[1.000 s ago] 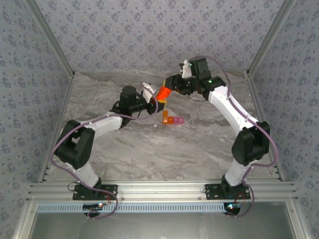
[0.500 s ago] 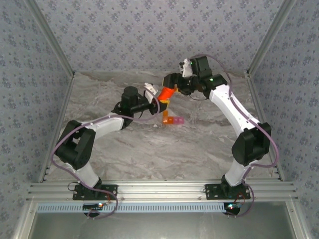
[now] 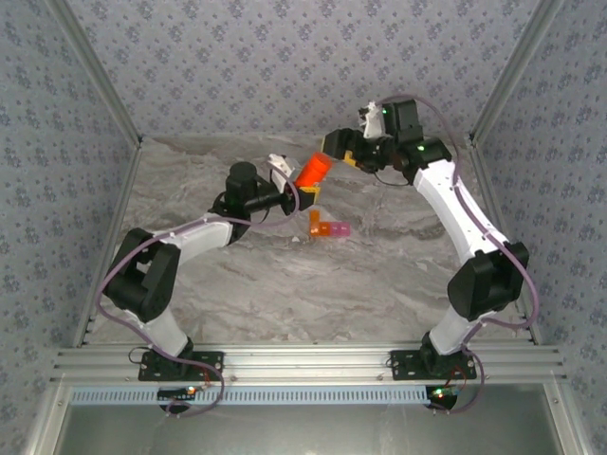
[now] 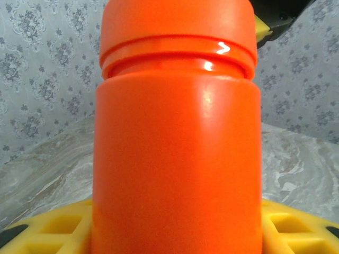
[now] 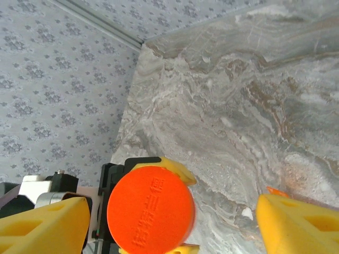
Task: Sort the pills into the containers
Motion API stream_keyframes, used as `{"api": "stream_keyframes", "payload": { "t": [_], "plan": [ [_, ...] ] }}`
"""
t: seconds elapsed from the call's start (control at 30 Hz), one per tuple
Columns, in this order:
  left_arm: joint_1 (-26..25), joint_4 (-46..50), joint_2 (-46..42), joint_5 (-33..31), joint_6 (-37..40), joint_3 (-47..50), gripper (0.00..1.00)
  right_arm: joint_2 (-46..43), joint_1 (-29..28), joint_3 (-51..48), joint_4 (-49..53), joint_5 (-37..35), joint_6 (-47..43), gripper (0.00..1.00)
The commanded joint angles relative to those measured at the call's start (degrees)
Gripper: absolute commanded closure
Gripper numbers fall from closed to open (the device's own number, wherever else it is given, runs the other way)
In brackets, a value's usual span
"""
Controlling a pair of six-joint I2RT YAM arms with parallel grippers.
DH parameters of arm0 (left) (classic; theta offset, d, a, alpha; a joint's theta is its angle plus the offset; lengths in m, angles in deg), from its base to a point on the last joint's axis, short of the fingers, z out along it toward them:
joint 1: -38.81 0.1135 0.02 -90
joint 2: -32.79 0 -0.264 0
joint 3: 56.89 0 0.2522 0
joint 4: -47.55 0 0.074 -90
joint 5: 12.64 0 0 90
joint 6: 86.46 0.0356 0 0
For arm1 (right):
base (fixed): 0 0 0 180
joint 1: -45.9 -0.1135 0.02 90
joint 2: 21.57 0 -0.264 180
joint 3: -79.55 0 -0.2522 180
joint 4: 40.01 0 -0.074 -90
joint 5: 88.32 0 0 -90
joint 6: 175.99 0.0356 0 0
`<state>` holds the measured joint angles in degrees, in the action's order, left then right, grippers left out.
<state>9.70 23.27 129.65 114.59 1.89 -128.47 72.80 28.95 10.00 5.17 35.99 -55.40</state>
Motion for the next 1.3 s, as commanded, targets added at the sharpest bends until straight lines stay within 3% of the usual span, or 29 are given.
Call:
{"api": "stream_keyframes", "payload": {
  "t": [0.0,0.17,0.37,0.93,1.27],
  "plan": [
    [1.6,-5.6,0.3,7.4,-4.3,-0.9,1.0,-3.0,2.0,-2.3,-3.7,5.8,-5.5,0.16],
    [2.5,-5.2,0.8,13.5,-6.5,-2.5,1.0,-4.2,2.1,-3.0,-5.0,12.3,-14.3,0.16],
    [2.6,-2.2,2.0,18.4,-7.4,-5.3,1.0,-2.9,1.9,0.2,-1.9,15.2,-17.8,0.16],
    [2.4,-2.4,2.7,19.6,-8.4,-6.3,1.0,1.8,-1.8,4.5,5.7,12.4,-22.1,0.19],
    [2.2,-2.4,3.0,19.5,-8.5,-6.5,1.0,3.1,-2.1,4.8,5.9,12.5,-21.7,0.28]
  ]
}}
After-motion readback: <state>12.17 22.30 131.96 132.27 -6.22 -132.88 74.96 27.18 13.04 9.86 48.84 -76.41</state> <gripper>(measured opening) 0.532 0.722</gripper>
